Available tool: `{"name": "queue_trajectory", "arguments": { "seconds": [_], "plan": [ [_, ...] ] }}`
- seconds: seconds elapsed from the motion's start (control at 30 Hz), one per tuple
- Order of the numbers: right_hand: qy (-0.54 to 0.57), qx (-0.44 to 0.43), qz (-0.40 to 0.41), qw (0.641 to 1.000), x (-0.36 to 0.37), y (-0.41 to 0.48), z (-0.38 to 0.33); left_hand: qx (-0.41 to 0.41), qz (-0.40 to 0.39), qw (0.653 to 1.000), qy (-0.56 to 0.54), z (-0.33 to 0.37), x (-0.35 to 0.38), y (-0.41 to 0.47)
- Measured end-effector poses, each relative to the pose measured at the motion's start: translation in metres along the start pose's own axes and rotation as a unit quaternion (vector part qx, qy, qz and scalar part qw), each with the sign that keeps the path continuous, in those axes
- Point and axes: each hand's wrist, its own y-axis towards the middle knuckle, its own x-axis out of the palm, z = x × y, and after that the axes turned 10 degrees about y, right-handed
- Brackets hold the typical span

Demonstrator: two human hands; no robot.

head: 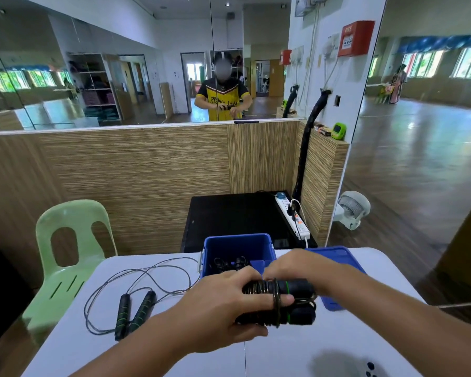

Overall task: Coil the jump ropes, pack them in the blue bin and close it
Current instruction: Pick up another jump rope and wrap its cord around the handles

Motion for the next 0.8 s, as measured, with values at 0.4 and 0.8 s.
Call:
{"name": "queue_trajectory", "arguments": {
  "seconds": [0.4,0.8],
  "plan": [
    [0.018,-0.140,0.154,0.978,-0.024,-0.004,0.009,-0.040,-0.009,0.999,-0.013,0.002,0.024,-0.011],
    [0.182,-0.087,0.157,0.967,-0.022,-0.026,-0.010,-0.047,0.029,0.997,-0.045,0.014,0.030,-0.016]
  ]
}}
